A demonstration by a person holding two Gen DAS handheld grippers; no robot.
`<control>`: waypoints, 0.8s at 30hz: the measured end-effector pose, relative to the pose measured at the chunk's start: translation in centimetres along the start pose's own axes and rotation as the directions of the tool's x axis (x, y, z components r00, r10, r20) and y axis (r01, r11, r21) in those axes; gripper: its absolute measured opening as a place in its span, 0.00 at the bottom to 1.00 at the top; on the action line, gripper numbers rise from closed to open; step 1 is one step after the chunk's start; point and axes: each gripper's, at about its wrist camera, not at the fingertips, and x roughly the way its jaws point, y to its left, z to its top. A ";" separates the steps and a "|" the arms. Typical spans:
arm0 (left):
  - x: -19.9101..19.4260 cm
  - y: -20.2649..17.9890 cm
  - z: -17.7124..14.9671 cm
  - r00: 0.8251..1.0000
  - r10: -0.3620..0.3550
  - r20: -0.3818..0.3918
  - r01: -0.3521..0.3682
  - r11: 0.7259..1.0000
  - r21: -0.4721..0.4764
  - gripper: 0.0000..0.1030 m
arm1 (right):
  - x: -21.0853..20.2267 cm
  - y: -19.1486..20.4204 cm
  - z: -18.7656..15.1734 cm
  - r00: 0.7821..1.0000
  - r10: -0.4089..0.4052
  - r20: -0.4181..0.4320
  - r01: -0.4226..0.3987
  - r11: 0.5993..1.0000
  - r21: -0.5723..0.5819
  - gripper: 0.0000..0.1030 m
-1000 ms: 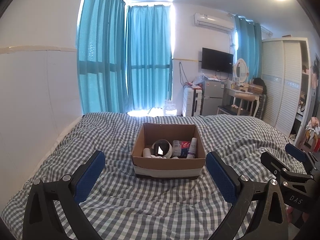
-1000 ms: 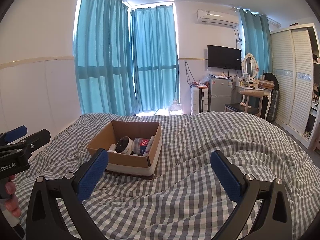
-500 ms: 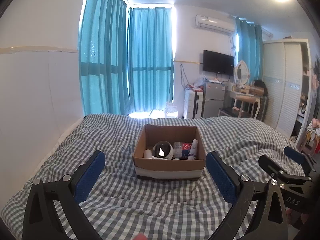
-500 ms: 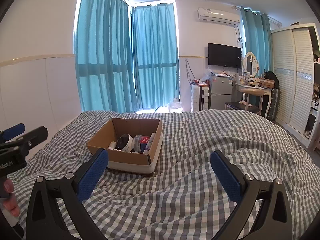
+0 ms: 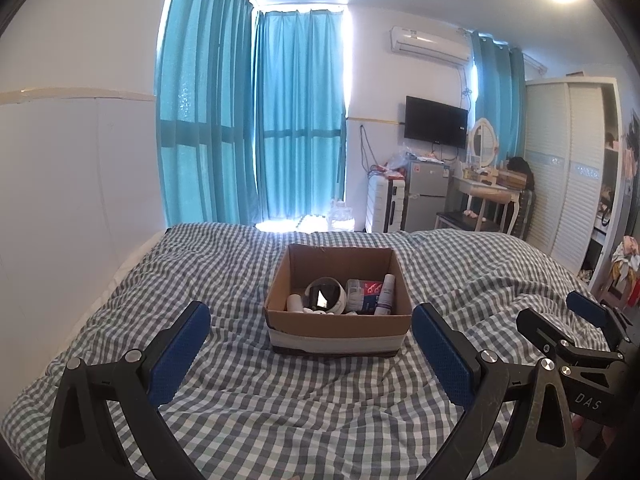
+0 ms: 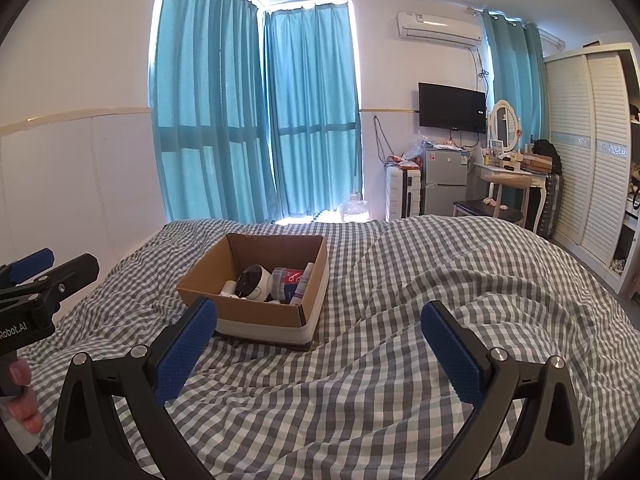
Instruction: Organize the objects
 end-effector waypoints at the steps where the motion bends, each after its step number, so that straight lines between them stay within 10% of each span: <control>1: 0.0 0.0 0.0 1.000 0.001 -0.002 -0.001 1.000 0.001 1.00 | 0.0 0.0 0.0 1.000 0.000 0.001 0.000 1.000 -0.001 0.99; 24: 0.4 0.5 -0.2 1.000 0.002 -0.014 -0.002 1.000 -0.007 1.00 | 0.0 0.5 -0.2 1.000 0.002 -0.009 -0.002 1.000 -0.015 0.99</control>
